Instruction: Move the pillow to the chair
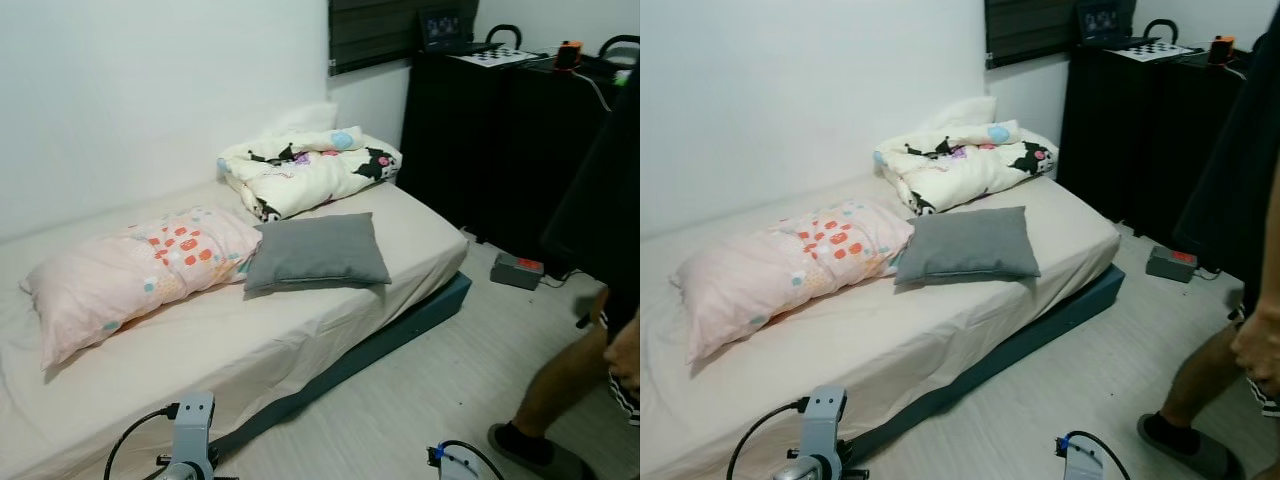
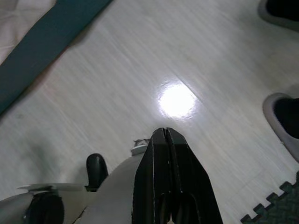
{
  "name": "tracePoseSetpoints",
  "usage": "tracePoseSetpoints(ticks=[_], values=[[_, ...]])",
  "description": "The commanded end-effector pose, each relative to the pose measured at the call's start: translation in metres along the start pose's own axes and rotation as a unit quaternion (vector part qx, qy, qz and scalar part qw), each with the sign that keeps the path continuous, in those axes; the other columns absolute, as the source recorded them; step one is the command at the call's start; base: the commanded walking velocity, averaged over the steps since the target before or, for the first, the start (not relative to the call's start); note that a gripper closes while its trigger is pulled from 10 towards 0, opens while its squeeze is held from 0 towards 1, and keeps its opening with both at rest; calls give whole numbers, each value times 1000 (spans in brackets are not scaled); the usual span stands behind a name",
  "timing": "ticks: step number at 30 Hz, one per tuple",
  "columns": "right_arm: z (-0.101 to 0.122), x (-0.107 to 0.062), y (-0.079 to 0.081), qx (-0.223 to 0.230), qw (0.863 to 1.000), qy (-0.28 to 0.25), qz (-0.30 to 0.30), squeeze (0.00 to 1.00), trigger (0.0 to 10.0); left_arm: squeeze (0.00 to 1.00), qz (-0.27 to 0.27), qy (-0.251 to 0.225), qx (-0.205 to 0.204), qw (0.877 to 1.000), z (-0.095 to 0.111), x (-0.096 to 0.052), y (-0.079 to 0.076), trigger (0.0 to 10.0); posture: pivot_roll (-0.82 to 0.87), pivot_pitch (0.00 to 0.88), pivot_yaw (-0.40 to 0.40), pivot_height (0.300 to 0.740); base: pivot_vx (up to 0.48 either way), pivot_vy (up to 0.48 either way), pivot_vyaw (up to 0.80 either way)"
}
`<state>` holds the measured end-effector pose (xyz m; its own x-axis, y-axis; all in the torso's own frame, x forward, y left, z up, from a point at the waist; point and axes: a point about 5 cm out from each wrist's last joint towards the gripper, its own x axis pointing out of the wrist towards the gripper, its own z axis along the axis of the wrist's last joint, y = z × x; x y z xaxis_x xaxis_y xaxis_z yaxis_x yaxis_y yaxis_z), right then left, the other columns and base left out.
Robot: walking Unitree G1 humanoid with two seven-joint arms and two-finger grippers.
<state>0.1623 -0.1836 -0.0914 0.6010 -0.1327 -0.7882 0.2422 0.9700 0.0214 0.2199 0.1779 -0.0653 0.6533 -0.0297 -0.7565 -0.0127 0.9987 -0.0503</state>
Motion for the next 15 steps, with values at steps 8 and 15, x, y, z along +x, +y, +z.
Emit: tracePoseSetpoints(ticks=[8,15], values=[[-2,0,3,-7,1000,5,-1,0,10000,0,2,13,7,1000,-13,-2,-2,10000,18,18,55,740,0,0,0],[-2,0,-3,27,1000,10,-14,220,10000,729,-9,31,-22,999,-29,-5,-10,10000,18,23,38,740,0,0,0]])
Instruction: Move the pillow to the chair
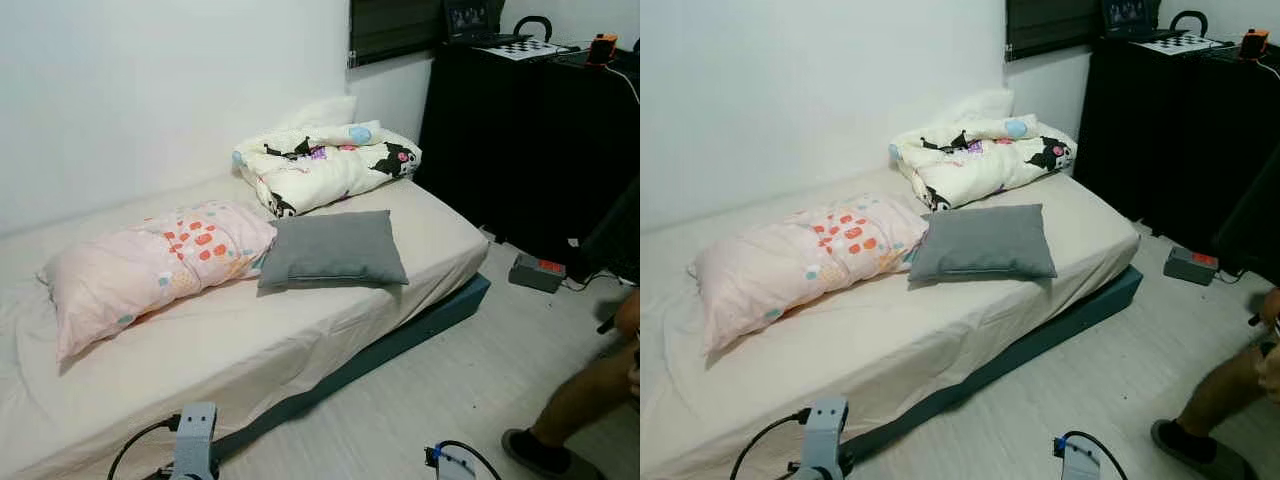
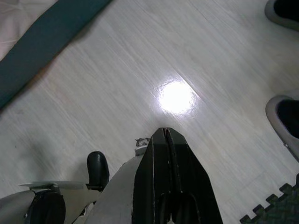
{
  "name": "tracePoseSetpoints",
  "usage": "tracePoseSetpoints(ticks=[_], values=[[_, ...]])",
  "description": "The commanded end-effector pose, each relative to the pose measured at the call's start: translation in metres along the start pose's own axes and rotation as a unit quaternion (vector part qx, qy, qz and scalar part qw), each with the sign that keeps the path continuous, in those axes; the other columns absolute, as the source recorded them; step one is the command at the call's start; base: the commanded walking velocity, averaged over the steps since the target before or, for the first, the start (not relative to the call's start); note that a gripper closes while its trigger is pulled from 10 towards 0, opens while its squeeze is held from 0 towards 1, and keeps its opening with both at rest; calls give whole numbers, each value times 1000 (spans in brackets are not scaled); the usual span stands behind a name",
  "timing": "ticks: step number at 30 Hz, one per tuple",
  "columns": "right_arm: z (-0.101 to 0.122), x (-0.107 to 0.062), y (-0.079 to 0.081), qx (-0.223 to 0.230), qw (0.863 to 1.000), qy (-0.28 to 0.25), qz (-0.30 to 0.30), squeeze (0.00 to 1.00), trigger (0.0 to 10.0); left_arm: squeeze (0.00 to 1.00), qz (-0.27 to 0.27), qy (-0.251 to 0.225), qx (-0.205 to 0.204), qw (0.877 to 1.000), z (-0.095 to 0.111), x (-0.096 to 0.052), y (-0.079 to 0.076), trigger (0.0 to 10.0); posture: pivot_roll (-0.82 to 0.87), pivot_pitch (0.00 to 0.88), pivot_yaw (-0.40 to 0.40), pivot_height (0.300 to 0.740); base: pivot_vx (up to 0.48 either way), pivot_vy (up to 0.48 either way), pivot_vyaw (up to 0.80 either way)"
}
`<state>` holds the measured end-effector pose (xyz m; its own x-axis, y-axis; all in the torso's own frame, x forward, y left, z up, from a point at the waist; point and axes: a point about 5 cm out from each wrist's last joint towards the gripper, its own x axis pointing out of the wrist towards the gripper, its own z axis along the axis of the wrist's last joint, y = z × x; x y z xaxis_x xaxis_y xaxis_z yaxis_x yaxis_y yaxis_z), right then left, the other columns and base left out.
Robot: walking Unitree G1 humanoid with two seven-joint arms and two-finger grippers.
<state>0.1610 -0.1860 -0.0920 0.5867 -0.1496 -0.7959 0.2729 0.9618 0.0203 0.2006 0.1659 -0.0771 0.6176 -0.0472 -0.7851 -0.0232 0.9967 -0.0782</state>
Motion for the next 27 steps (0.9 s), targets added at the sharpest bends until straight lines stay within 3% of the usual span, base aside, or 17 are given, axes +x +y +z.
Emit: tracePoseSetpoints(ticks=[1,8,27], values=[[0,0,0,17,1000,-2,6,1000,10000,1000,-3,9,-8,1000,-7,-1,0,10000,18,24,35,740,0,0,0],[3,1,-1,0,1000,-2,9,1000,10000,1000,7,5,-10,1000,-3,-1,1,10000,19,15,29,740,0,0,0],[3,1,6,15,1000,-3,8,1000,10000,1000,11,3,-7,1000,-1,-1,4,10000,10,14,60,740,0,0,0]])
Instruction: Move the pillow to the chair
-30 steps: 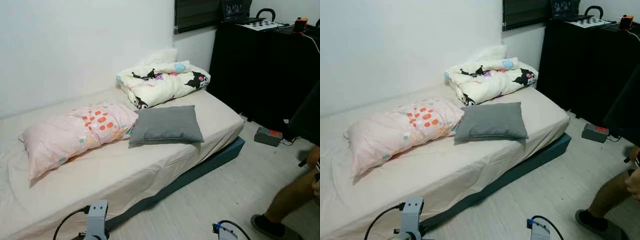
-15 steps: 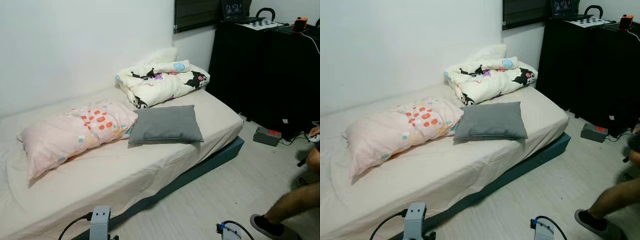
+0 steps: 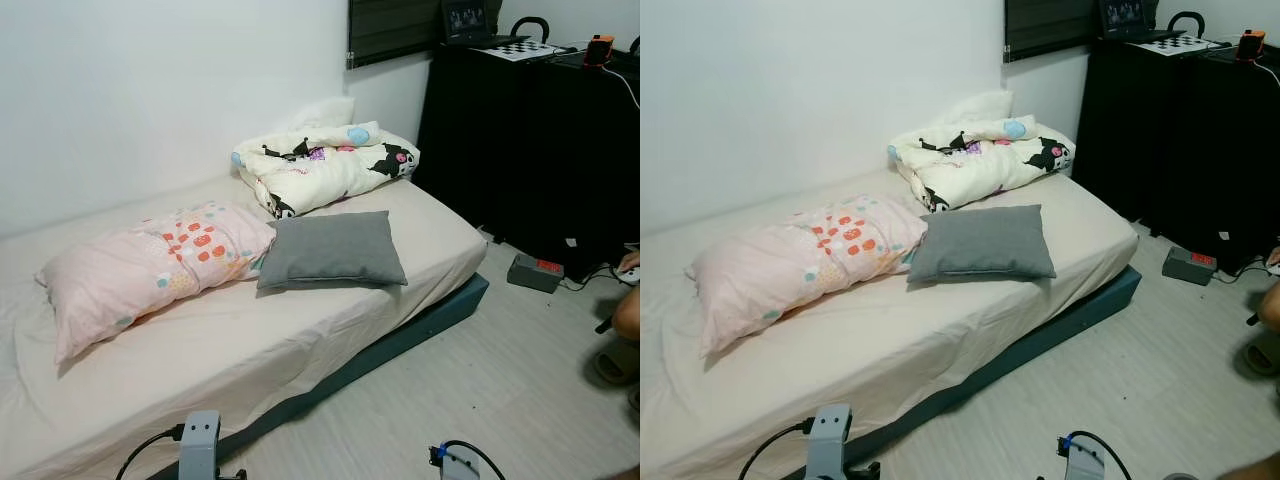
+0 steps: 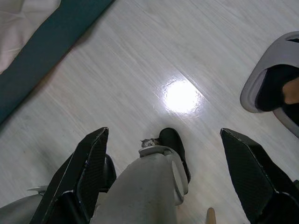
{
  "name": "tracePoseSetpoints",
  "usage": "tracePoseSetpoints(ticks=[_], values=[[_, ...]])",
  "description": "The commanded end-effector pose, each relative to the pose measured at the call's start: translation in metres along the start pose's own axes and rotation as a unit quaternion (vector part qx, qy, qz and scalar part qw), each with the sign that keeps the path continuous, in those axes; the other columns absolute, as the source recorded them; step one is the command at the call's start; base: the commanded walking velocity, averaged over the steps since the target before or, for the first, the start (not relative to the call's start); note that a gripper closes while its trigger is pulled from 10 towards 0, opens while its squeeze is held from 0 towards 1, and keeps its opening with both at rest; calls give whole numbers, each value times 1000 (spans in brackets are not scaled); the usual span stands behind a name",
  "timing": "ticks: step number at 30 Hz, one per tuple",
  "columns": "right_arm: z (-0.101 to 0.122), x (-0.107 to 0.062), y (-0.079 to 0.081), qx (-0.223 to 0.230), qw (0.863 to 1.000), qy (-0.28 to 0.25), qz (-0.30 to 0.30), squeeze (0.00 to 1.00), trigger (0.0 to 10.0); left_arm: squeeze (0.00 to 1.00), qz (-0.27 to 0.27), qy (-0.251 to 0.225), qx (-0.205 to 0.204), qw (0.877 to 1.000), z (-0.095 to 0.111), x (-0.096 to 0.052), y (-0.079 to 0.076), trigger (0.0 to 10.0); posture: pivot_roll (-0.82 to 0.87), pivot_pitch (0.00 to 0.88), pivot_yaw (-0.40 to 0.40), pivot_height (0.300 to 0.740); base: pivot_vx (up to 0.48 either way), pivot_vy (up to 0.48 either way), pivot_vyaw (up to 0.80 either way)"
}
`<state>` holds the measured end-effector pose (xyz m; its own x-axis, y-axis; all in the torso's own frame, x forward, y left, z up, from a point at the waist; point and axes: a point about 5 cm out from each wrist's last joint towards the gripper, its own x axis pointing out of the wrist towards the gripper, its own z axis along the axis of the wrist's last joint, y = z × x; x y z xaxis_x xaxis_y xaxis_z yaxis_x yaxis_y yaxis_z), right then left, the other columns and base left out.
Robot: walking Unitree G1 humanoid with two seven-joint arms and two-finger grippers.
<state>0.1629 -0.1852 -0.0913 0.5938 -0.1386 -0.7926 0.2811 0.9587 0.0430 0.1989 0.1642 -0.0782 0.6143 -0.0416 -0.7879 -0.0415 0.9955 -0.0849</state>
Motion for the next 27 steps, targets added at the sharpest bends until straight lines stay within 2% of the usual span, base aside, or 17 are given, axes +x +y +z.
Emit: tracePoseSetpoints(ticks=[1,3,6,8,9,11,12,13,16,17,19,21,25,26,27], values=[[1,1,4,5,1000,0,1,1000,10000,1000,9,1,3,1000,1,0,6,10000,10,16,61,740,0,0,0],[1,1,3,5,1000,3,-8,1000,10000,1000,13,0,5,1000,1,0,7,10000,10,16,61,740,0,0,0],[1,1,3,7,1000,1,-9,1000,10000,1000,33,-5,39,999,3,0,9,10000,11,15,60,740,0,0,0],[1,1,3,7,1000,1,-9,1000,10000,1000,33,-5,39,999,3,0,9,10000,11,15,60,740,0,0,0],[2,1,4,11,1000,3,6,0,10000,0,70,-14,101,992,6,-1,11,10000,10,13,56,740,0,0,0],[2,1,4,11,1000,3,6,0,10000,0,70,-14,101,992,6,-1,11,10000,10,13,56,740,0,0,0],[2,1,4,3,1000,4,13,0,10000,0,82,-6,102,991,6,-1,18,10000,8,15,56,740,0,0,800],[2,1,4,3,1000,4,13,0,10000,0,82,-6,102,991,6,-1,18,10000,8,15,56,740,0,0,800],[4,1,3,-6,1000,5,17,0,10000,0,39,0,57,998,8,-2,24,10000,5,16,48,740,0,0,792],[4,1,2,-5,1000,5,17,0,10000,0,32,-1,57,998,9,-2,24,10000,3,17,46,740,0,0,781],[4,1,2,-6,1000,6,16,0,10000,0,32,0,50,998,9,-2,24,10000,3,17,46,740,0,0,778],[4,1,1,-9,1000,6,12,0,10000,0,30,-1,19,999,10,-1,23,10000,1,17,44,740,0,0,775],[3,1,-1,-8,1000,8,-2,0,10000,0,38,-3,9,999,13,-1,24,10000,0,18,41,740,0,0,706],[3,1,-2,-6,1000,7,-9,0,10000,0,35,-4,-12,999,13,-1,23,10000,-1,20,43,740,0,0,0],[3,1,-2,-6,1000,7,-9,0,10000,0,35,-4,-12,999,13,-1,23,10000,-1,20,43,740,0,0,0]])
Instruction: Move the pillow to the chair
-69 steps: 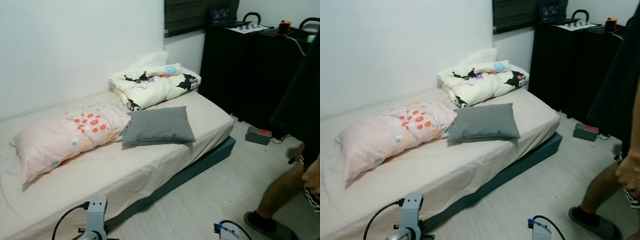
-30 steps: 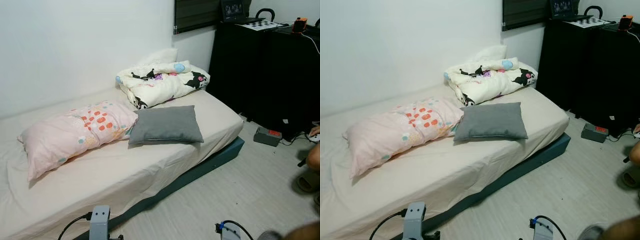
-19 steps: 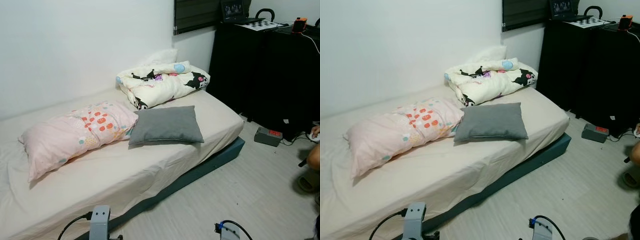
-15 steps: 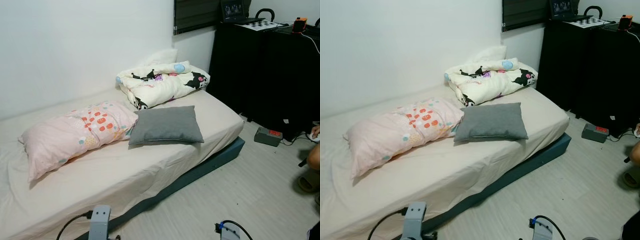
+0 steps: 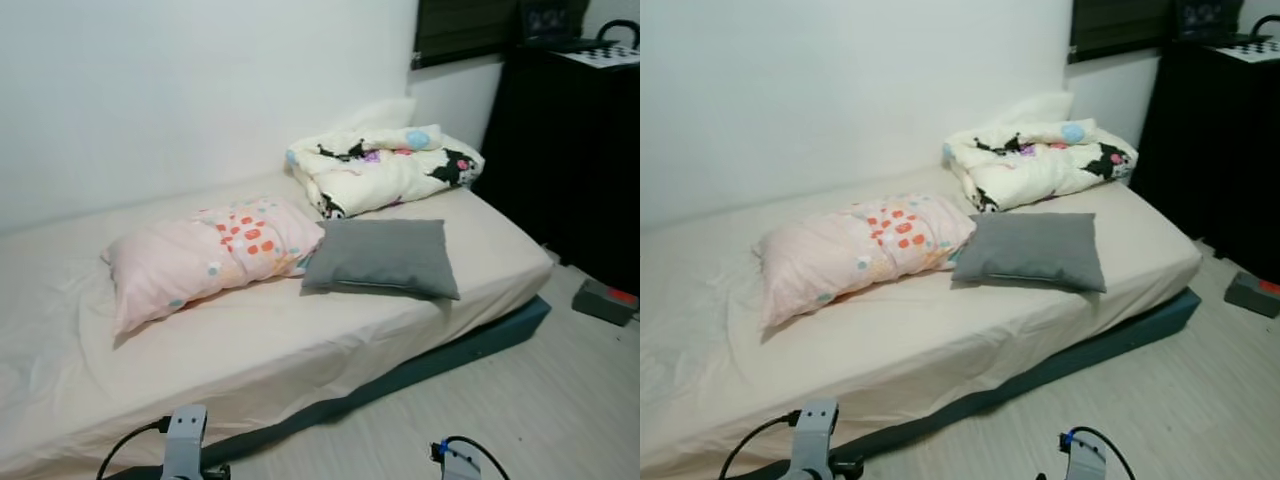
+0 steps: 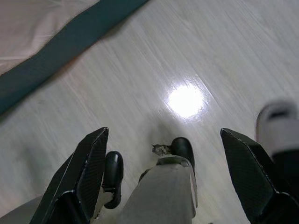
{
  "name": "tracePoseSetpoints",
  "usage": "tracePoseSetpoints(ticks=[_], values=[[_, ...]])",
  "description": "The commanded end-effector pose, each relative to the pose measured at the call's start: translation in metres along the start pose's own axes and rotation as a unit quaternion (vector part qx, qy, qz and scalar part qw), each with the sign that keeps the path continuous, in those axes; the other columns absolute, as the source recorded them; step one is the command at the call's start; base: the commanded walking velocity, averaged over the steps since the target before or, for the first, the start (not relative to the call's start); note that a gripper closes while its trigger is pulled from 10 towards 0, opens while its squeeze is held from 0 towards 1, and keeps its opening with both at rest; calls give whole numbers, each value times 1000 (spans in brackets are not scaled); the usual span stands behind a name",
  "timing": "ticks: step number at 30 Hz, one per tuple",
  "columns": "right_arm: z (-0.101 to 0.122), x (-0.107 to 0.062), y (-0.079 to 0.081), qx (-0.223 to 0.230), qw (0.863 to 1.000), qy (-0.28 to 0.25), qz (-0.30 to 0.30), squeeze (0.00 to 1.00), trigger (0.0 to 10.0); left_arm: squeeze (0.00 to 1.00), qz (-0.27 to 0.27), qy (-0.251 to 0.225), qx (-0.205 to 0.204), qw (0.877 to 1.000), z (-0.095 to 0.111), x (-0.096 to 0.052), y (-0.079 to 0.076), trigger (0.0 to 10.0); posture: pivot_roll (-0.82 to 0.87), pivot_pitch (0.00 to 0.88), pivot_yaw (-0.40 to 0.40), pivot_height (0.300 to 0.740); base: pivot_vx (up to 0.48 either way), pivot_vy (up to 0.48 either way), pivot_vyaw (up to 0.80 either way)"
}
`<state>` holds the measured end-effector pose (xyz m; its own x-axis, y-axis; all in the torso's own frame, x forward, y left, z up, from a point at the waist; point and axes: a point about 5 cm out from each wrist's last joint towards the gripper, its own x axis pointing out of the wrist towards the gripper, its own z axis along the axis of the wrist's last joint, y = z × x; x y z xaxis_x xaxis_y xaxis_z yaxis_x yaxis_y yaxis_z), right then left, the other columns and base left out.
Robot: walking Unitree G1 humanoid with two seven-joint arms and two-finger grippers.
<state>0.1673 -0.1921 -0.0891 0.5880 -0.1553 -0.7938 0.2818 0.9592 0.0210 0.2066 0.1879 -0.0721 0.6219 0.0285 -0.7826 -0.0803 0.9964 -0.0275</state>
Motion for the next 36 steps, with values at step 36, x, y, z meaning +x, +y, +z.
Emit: tracePoseSetpoints(ticks=[36], values=[[-4,-1,4,0,1000,9,9,0,10000,0,-46,8,5,999,-13,-1,-29,10000,-1,4,43,740,0,-207,110]])
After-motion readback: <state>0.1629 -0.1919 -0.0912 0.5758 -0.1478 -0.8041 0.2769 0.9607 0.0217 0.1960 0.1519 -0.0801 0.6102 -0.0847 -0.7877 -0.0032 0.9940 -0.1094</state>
